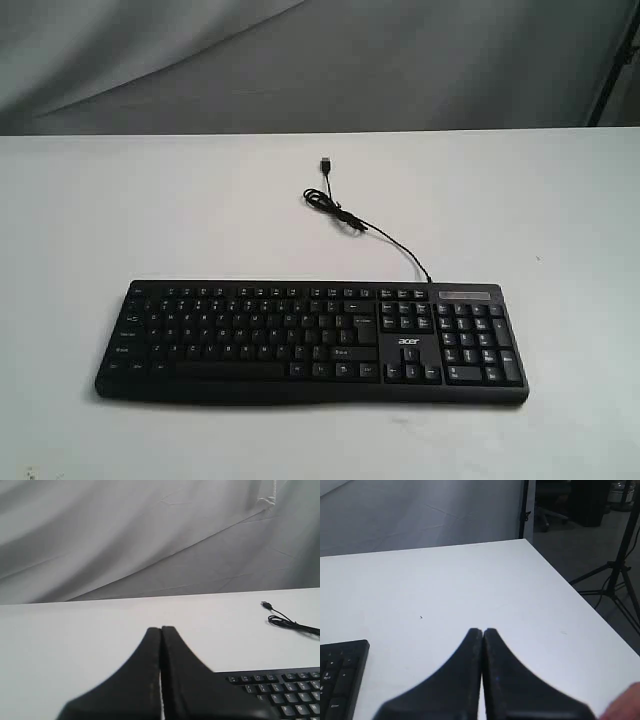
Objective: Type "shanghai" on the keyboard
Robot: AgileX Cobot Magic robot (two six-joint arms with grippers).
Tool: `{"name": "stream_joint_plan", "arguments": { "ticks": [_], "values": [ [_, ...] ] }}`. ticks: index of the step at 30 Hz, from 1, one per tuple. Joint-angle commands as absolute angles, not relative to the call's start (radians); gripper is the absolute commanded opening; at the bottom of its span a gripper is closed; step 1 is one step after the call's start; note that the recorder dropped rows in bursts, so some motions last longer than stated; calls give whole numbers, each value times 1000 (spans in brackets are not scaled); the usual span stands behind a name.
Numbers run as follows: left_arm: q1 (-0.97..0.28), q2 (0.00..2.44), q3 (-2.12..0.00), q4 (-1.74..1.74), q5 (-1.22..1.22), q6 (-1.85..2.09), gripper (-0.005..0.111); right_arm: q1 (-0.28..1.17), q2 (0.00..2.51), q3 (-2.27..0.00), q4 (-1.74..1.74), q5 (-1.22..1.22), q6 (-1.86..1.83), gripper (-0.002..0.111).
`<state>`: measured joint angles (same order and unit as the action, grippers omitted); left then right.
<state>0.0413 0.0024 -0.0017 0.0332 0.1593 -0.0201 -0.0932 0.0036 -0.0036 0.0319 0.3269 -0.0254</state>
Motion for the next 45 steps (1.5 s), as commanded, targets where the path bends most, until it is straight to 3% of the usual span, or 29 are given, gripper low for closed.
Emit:
{"name": "stream_joint_plan", "arguments": {
  "ticks": [1,12,20,24,29,38,41,45],
  "values": [
    [35,0,0,33,153,-23,0,-90,0,0,37,326,-26,0],
    [35,0,0,33,153,-23,0,-90,0,0,-98,250,-72,0],
    [35,0,0,33,153,-23,0,-90,0,0,-56,-450,-53,0],
    [35,0,0,33,153,-23,0,-90,0,-24,-126,-931,591,0],
    [35,0,0,33,153,-23,0,-90,213,-422,-405,-543,737,0],
    [35,0,0,33,153,-23,0,-90,812,-1061,-1008,199,745,0],
    [35,0,0,33,153,-23,0,-90,977,-1197,-818,520,535,0],
    [35,0,0,33,153,-23,0,-90,1231,-1349,-122,766,-108,0]
  ]
}}
